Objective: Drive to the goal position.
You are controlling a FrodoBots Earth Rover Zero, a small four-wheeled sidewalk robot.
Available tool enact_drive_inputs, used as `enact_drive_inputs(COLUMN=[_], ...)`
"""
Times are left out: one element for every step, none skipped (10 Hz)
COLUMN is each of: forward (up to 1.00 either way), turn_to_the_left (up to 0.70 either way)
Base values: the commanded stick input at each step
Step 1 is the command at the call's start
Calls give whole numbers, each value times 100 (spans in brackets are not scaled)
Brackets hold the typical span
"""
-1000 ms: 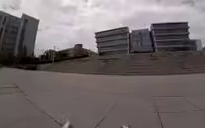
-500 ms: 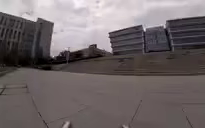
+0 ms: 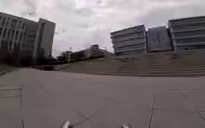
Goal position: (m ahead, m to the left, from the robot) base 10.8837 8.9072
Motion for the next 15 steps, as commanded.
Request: enact_drive_inputs(forward=[70, 70, 70, 70, 70, 70, 70, 70, 70, 70, 70, 70, 70, 70, 70], turn_to_the_left=[2, 2, 1, 0, 2, 1, 1, 2, 1, 1, 2, 2, 29, 35, 35])
